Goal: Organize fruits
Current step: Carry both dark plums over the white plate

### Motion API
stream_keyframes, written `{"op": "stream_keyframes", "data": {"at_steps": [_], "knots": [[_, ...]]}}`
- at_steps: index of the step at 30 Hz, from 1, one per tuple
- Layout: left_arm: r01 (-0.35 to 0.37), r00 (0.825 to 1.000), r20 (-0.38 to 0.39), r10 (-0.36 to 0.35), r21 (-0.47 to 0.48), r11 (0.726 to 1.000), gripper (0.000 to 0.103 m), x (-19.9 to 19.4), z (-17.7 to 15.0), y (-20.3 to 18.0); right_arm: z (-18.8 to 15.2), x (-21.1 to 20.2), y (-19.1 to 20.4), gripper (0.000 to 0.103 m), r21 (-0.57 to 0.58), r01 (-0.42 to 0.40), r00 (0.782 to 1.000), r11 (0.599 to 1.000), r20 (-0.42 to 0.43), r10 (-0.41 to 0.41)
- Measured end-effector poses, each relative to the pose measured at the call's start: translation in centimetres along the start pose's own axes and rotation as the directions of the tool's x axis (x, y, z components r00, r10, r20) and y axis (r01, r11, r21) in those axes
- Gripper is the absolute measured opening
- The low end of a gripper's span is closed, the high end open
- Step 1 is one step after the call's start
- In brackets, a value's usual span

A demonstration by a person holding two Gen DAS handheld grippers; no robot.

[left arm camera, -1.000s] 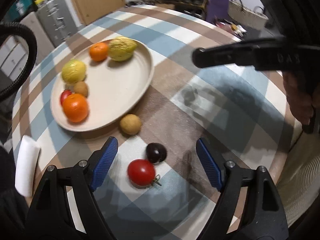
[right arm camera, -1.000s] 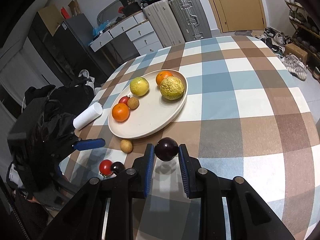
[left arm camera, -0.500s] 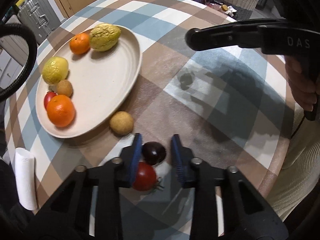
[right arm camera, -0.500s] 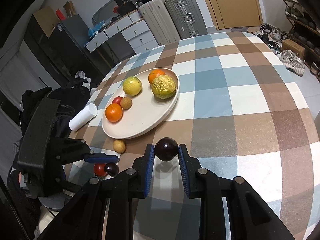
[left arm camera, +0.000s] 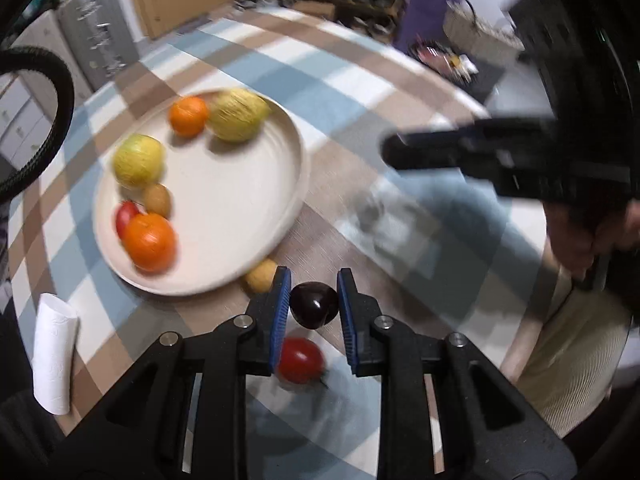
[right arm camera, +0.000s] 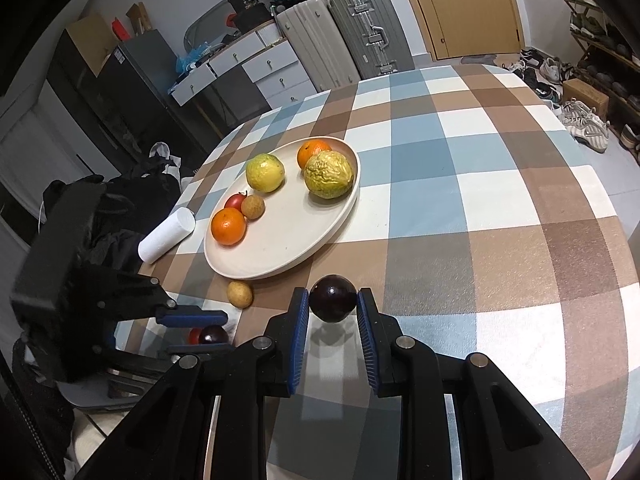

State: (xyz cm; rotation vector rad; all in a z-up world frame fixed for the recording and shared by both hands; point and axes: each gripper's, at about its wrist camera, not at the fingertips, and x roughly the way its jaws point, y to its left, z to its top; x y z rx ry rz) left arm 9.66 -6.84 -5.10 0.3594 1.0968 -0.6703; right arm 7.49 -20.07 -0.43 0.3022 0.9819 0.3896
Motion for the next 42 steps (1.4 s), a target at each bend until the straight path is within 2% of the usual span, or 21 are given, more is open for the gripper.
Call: {"op": "stream_keyframes", "data": {"at_steps": [4, 9, 12, 17, 21, 27, 38, 42], "knots": [[0.044, 0.998, 0.048, -0.039, -0.116, 0.992, 0.021, -0.8, 1.4, 3.0, 0.2, -0.2, 0.2, 0.025, 0.003, -0.005, 1.0, 1.0, 0.012, 0.005], [0.056, 0.994, 0.106, -0.038, -0.177, 0.983, 0.021, -1.5, 4.2, 6.3, 0.8, -0.3, 1.2, 0.025, -0.023, -0.03, 0.999, 0.999, 0.036, 0.031], [0.104, 0.989, 0.13, -0.074, -0.245, 0.964, 0.021, -1.4, 6.1, 8.7, 1.3, 0.0, 2.4, 0.025, -0.048, -0.047, 0.998, 0.998, 0.043, 0.049], [0.107, 0.987, 0.149, -0.064, -0.3, 0.948, 0.021, -0.8, 9.7, 11.9, 2.9, 1.2, 4.4, 0.025, -0.093, -0.065, 0.997, 0.994, 0.038, 0.068], [0.084, 0.992, 0.115, -0.046, -0.346, 0.934, 0.021, 1.0, 12.8, 14.7, 4.8, 3.1, 5.3, 0.025, -0.111, -0.058, 0.998, 0.992, 0.022, 0.061], [0.1, 0.995, 0.062, -0.082, -0.393, 0.914, 0.021, 4.1, 15.1, 17.7, 8.3, 6.4, 5.0, 0.025, -0.075, -0.02, 1.0, 0.997, -0.007, 0.02], [0.082, 0.996, 0.006, -0.087, -0.411, 0.908, 0.021, 8.2, 15.3, 18.5, 12.0, 10.9, 5.1, 0.025, -0.035, -0.003, 0.996, 0.999, -0.085, 0.0], [0.074, 0.997, 0.006, -0.078, -0.384, 0.92, 0.021, 8.1, 15.4, 17.9, 12.2, 12.0, 5.6, 0.025, -0.044, 0.005, 0.994, 0.999, -0.106, -0.01]]}}
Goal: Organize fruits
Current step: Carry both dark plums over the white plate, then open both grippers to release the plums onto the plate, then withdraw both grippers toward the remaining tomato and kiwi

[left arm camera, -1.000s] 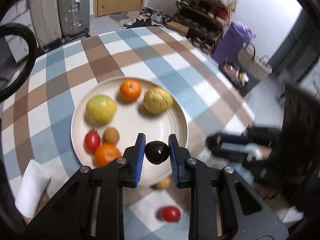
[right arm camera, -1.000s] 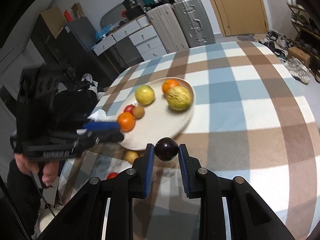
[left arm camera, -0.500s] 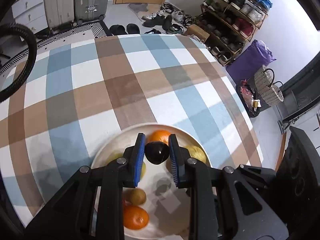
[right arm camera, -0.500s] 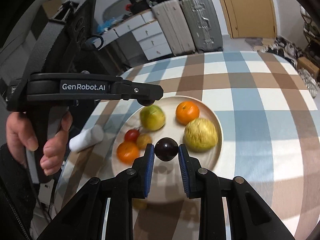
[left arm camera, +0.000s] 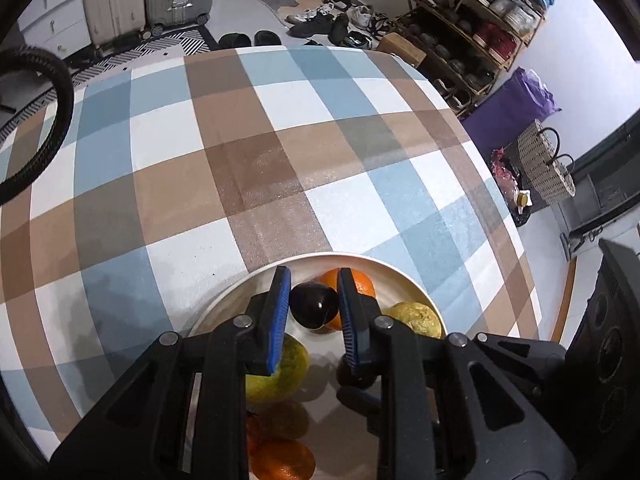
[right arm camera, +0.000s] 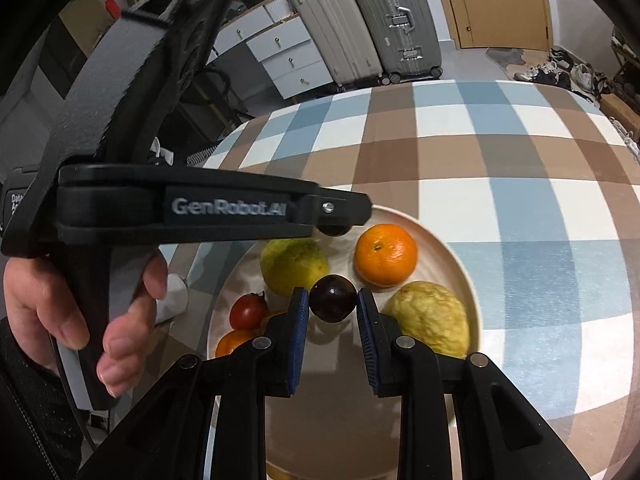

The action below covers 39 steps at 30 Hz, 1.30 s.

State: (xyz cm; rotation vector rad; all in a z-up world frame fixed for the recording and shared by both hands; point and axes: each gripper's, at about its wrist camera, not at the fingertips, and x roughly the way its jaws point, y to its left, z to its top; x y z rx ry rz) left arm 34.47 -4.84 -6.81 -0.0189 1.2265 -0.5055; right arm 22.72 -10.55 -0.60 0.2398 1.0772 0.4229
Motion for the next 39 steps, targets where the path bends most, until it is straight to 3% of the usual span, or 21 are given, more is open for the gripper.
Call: {"op": "stream_keyframes", "data": {"at_steps": [9, 14, 16, 18, 20, 21, 25, 26, 28, 31, 35, 37, 38, 39], "knots": [[-0.011, 1.0, -0.022, 0.011, -0.007, 1.0, 0.021, 0.5, 0.1, -0.1, 0.7, 1.0, 1.0, 0.025, -0.039, 0.091, 0.996, 0.995, -0.013, -0.092], [-0.055, 0.998, -0.031, 0.055, -0.016, 0.998, 0.023, 0.1, 0.1, -0.2, 0.8, 1.1, 1.3, 0.027, -0.058, 0.118, 0.993, 0.991, 0.01, -0.118], [-0.053, 0.999, -0.005, 0.053, -0.011, 0.999, 0.029, -0.9, -0.1, -0.5, 0.8, 1.2, 1.5, 0.037, -0.069, 0.11, 0.994, 0.992, 0.011, -0.109], [-0.061, 0.998, 0.015, 0.061, -0.008, 0.998, 0.049, -1.8, -0.3, -0.9, 0.7, 1.2, 1.7, 0.041, -0.085, 0.127, 0.992, 0.988, 0.011, -0.126], [-0.058, 0.998, 0.036, 0.058, -0.022, 0.998, 0.056, -3.2, -0.9, -1.3, 0.5, 0.8, 1.7, 0.044, -0.092, 0.119, 0.993, 0.989, 0.029, -0.117], [-0.054, 0.998, 0.039, 0.055, -0.027, 0.998, 0.058, -3.8, -1.2, -1.4, 0.2, 0.1, 1.7, 0.05, -0.092, 0.109, 0.993, 0.99, 0.044, -0.105], [-0.079, 0.993, 0.089, 0.081, -0.025, 0.997, 0.062, -6.9, -3.5, -2.8, -1.5, -3.1, 1.9, 0.052, -0.112, 0.114, 0.989, 0.987, 0.102, -0.103], [-0.096, 0.989, 0.112, 0.099, -0.028, 0.995, 0.067, -8.0, -4.5, -3.3, -2.0, -3.8, 2.1, 0.053, -0.119, 0.123, 0.987, 0.985, 0.114, -0.11], [-0.125, 0.979, 0.158, 0.128, -0.027, 0.992, 0.072, -9.9, -6.3, -4.2, -3.4, -5.9, 2.3, 0.069, -0.124, 0.132, 0.982, 0.983, 0.15, -0.113], [-0.162, 0.953, 0.255, 0.163, -0.026, 0.986, 0.081, -13.2, -9.5, -5.6, -5.6, -9.0, 2.5, 0.077, -0.12, 0.134, 0.972, 0.984, 0.21, -0.107], [-0.257, 0.901, 0.356, 0.247, -0.021, 0.966, 0.084, -16.8, -13.7, -7.5, -8.2, -12.1, 3.1, 0.088, -0.11, 0.123, 0.955, 0.986, 0.285, -0.087], [-0.27, 0.887, 0.379, 0.262, -0.034, 0.962, 0.084, -18.1, -15.1, -7.9, -9.0, -13.2, 3.5, 0.089, -0.089, 0.108, 0.95, 0.99, 0.304, -0.076], [-0.29, 0.874, 0.392, 0.288, -0.055, 0.955, 0.085, -18.8, -16.0, -8.0, -9.3, -13.7, 3.7, 0.09, -0.082, 0.102, 0.949, 0.991, 0.308, -0.072], [-0.328, 0.846, 0.413, 0.336, -0.094, 0.94, 0.087, -19.7, -17.3, -8.2, -9.7, -14.3, 4.0, 0.091, -0.079, 0.093, 0.947, 0.993, 0.316, -0.063]]}}
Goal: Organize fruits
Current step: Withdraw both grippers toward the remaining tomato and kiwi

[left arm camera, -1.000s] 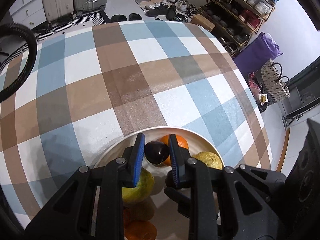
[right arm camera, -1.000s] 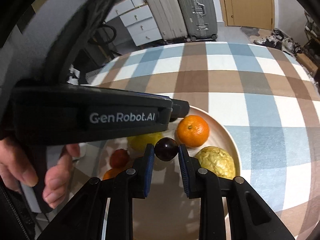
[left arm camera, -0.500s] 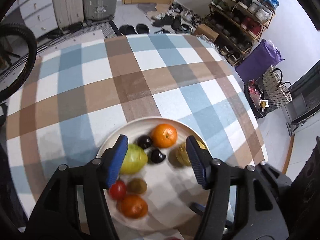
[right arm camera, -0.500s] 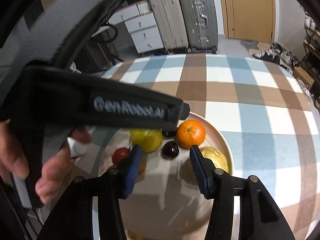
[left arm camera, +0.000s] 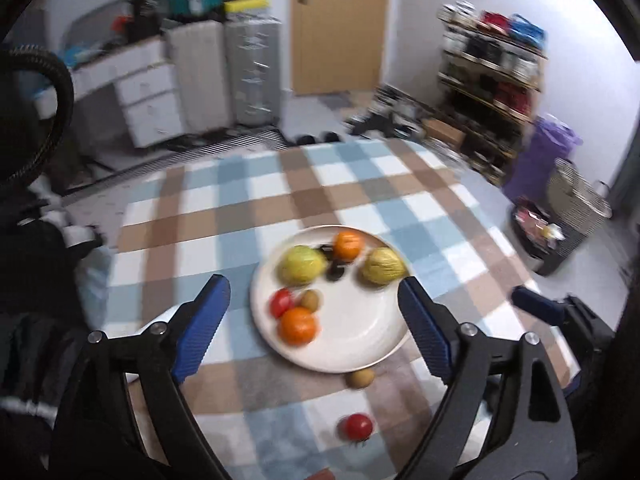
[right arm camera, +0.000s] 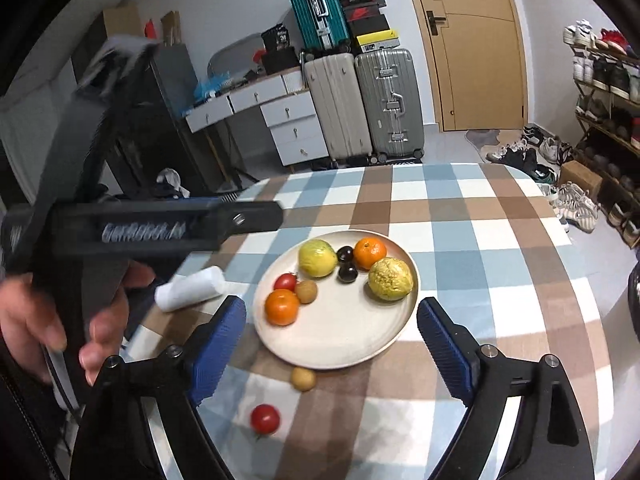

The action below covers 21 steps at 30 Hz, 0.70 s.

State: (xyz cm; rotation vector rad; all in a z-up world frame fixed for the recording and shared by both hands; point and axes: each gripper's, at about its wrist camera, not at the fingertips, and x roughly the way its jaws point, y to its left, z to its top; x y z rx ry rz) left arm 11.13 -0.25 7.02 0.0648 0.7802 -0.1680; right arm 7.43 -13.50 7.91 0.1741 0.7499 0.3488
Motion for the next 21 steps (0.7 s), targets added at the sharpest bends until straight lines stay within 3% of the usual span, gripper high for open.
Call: {"op": "stream_keyframes", "data": {"at_steps": [1, 3, 6, 11, 16, 21], "knots": [[-0.022, 0.999, 0.031, 0.022, -0.014, 1.0, 0.089, -1.0, -0.6, 0.2, -0.2, -0.5, 0.2, 0.094, 0.004, -0.003, 1.0, 1.0, 0.012, 0.002], [-0.07, 0.992, 0.104, 0.075, -0.05, 0.996, 0.102, -3.2, -2.1, 0.6, -0.7, -1.4, 0.4, 0.098, 0.009, -0.004, 0.999, 1.0, 0.039, 0.003], [-0.096, 0.975, 0.192, 0.113, -0.098, 0.991, 0.102, -6.0, -5.0, 0.7, -1.5, -2.6, 0.4, 0.1, 0.001, 0.013, 0.995, 1.0, 0.103, -0.013], [-0.089, 0.98, 0.164, 0.109, -0.124, 0.988, 0.102, -6.0, -8.2, 1.0, -2.1, -3.3, 0.4, 0.101, -0.031, -0.006, 0.99, 0.999, 0.144, 0.01], [-0.089, 0.986, 0.123, 0.112, -0.176, 0.98, 0.102, -3.9, -11.9, 1.7, -2.5, -3.3, -0.1, 0.102, -0.021, 0.02, 0.989, 1.0, 0.148, -0.017], [-0.075, 0.988, 0.117, 0.097, -0.18, 0.981, 0.102, -2.8, -12.6, 1.8, -2.8, -2.8, -1.0, 0.102, 0.0, 0.035, 0.991, 0.999, 0.13, -0.035]]}}
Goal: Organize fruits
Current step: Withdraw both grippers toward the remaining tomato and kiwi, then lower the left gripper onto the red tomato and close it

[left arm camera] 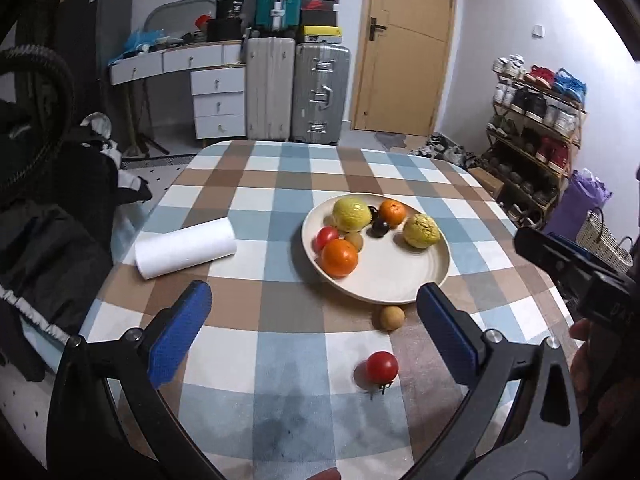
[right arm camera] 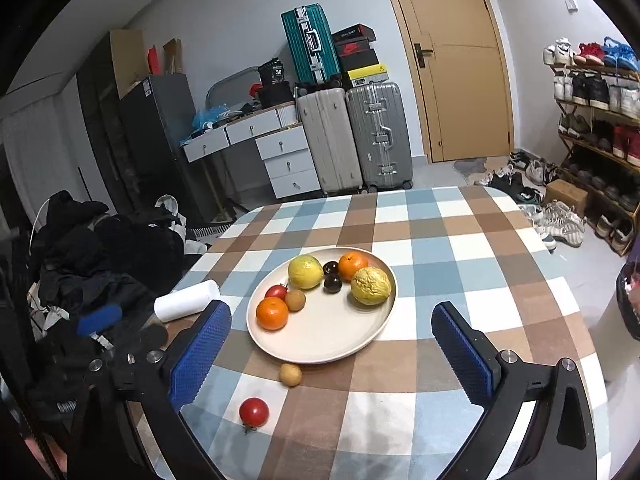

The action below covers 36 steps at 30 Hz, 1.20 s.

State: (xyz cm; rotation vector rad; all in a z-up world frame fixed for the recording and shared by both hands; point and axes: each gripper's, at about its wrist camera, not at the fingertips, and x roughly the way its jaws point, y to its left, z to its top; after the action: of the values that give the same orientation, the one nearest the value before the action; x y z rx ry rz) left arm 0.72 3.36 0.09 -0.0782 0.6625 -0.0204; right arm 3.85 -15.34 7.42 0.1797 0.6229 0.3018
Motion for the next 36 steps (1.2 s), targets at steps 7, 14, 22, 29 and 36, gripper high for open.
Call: {"op": "stream_keyframes", "data": {"at_steps": [7, 14, 22, 29, 36], "knots": [[0.016, 0.997, -0.07, -0.016, 0.007, 1.0, 0.102, 2.5, -0.4, -0.8, -0.4, 0.9, -0.2, 0.102, -0.01, -0.002, 0.999, 1.0, -0.034, 0.002], [-0.016, 0.98, -0.196, 0.024, 0.043, 0.999, 0.102, 6.2, -2.3, -1.8, -0.8, 2.1, -0.4, 0.102, -0.017, 0.022, 0.997, 1.0, -0.07, -0.023], [0.01, 0.961, -0.275, 0.021, 0.11, 0.994, 0.102, 8.9, -4.1, -3.4, -0.8, 2.5, -1.8, 0.102, 0.011, 0.042, 0.995, 0.999, -0.086, -0.04], [0.093, 0.933, -0.357, -0.05, 0.103, 0.99, 0.075, 10.4, -5.4, -4.2, -1.2, 2.8, -2.1, 0.102, -0.004, 0.031, 0.994, 1.0, -0.109, -0.031], [0.147, 0.92, -0.379, -0.102, 0.091, 0.985, 0.025, 10.5, -5.6, -4.4, -1.3, 2.7, -2.1, 0.102, -0.01, 0.012, 0.994, 1.0, -0.113, -0.013]]}}
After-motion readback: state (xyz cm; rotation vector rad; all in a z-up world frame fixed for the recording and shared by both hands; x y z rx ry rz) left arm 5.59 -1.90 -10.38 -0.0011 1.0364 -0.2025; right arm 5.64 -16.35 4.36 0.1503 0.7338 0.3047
